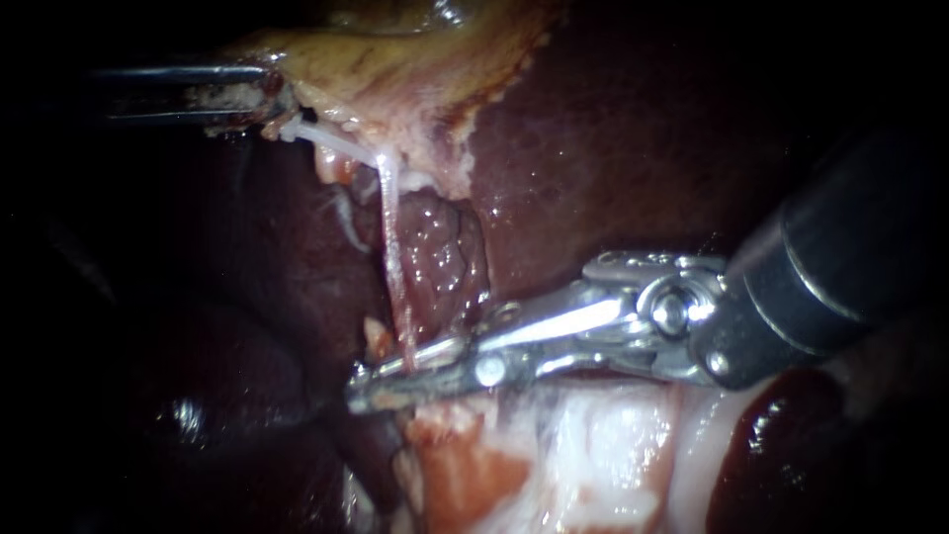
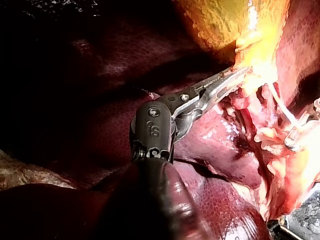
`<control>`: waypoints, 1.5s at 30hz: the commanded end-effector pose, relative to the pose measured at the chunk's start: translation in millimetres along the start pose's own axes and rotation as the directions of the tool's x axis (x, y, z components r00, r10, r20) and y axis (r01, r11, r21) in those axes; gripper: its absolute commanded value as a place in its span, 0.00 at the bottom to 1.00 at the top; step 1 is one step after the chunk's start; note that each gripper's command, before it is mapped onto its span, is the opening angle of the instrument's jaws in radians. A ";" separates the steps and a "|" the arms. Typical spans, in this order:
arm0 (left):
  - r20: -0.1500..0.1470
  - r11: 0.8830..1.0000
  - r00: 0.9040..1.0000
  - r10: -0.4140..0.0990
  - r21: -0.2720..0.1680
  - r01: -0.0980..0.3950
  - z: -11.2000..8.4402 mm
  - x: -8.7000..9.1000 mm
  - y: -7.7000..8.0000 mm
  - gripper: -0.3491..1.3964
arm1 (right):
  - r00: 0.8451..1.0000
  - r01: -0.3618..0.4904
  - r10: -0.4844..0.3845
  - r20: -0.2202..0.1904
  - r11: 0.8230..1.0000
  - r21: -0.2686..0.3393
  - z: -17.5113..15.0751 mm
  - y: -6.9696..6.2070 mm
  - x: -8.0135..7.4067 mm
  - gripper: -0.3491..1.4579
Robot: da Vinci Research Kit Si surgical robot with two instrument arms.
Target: Going back first clip right tube
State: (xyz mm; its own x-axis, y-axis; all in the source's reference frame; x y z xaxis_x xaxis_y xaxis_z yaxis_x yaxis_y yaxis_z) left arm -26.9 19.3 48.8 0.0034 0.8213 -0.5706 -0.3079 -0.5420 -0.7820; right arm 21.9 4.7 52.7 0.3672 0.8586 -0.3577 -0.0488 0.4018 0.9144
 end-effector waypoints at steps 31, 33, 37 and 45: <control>0.001 1.000 1.000 0.001 -0.001 -0.001 -0.1 0.0 -0.1 0.00 | 0.792 0.609 -0.606 0.078 0.774 -0.170 -8.5 2.8 -4.3 0.47; 0.001 1.000 1.000 0.001 -0.001 -0.001 -0.1 0.0 -0.2 0.00 | 0.785 0.618 -0.615 0.079 0.765 -0.181 -9.9 2.5 -3.9 0.47; 0.001 1.000 1.000 0.001 -0.001 -0.001 -0.1 0.0 -0.2 0.00 | 0.779 0.624 -0.621 0.080 0.757 -0.194 -12.1 2.0 -3.5 0.47; -0.001 1.000 1.000 0.003 0.002 -0.003 0.5 -0.4 -0.4 0.00 | 0.780 0.622 -0.620 0.080 0.758 -0.197 -14.1 1.7 -4.2 0.47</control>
State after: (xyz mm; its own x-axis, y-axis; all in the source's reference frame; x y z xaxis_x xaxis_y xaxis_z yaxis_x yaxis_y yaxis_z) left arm -27.4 19.2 49.7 0.0036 0.8195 -0.5731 -0.3084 -0.5442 -0.7802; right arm 7.1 6.3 53.0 0.3908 0.3955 -0.8312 0.0089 0.9013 0.4330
